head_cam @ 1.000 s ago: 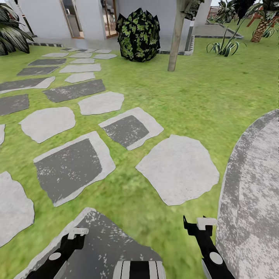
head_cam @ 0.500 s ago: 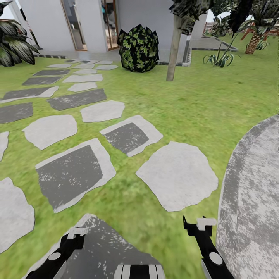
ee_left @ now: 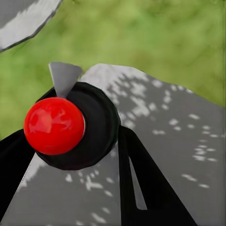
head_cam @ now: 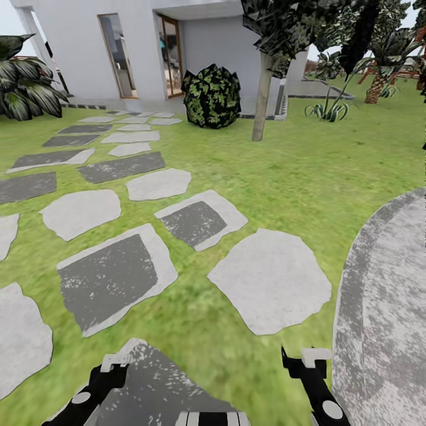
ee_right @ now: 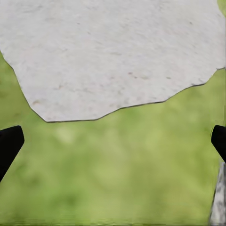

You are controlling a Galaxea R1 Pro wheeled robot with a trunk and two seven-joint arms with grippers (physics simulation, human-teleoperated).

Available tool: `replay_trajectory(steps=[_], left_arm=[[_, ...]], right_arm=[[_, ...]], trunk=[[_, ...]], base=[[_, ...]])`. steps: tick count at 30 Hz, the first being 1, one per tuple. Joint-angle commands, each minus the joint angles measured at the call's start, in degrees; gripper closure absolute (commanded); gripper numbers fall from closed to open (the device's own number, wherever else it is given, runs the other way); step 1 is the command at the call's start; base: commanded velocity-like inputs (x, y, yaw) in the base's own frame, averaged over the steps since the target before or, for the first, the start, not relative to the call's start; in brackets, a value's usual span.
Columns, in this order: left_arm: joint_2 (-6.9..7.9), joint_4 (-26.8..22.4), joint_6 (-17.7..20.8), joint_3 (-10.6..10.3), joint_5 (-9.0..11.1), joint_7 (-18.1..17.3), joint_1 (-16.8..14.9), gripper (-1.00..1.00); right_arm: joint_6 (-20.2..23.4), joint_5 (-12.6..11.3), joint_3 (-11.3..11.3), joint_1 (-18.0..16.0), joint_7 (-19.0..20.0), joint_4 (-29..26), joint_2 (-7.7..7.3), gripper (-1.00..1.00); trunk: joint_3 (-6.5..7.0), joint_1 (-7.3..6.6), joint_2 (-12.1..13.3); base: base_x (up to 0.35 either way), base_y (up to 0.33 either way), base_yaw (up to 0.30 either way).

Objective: In the garden, pick up the pesticide atomizer on the floor and spray pesticide onto both trees until each tree trunk is fully covered.

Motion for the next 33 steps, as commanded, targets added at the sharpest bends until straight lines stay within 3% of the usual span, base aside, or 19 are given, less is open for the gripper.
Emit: replay_trajectory(steps=[1,10,17,29,33], left_arm=[[-0.01,0.1,-0.2,0.5,-0.5,-0.3,0.0,1.0],[0.07,0.1,-0.4,0.7,0.5,0.3,3.0,1.0],[0.14,0.1,-0.7,0.9,2.9,0.4,6.0,1.0],[0.16,0.1,-0.8,1.1,3.6,0.5,7.3,1.0],[0.16,0.1,-0.8,3.6,3.6,0.4,7.6,1.0]], right_arm=[[-0.6,0.6,0.0,0.0,-0.3,1.6,-0.24,-1.0],[-12.2,0.6,0.0,0.2,-0.1,14.2,-0.81,-1.0],[-19.9,0.6,0.1,0.2,-0.1,21.5,-1.09,-1.0],[-21.2,0.6,0.2,0.2,-0.1,24.1,-0.9,-1.0],[-21.2,0.6,0.2,0.2,-0.1,24.3,-0.85,-1.0]], trunk=[[0.28,-0.03,0.0],[3.09,-0.27,0.1],[5.24,-0.45,0.2],[7.97,-0.76,0.4],[8.86,-0.86,0.4]], base=[[0.0,0.0,0.0],[0.0,0.0,0.0],[0.0,0.0,0.0],[0.0,0.0,0.0],[0.0,0.0,0.0]])
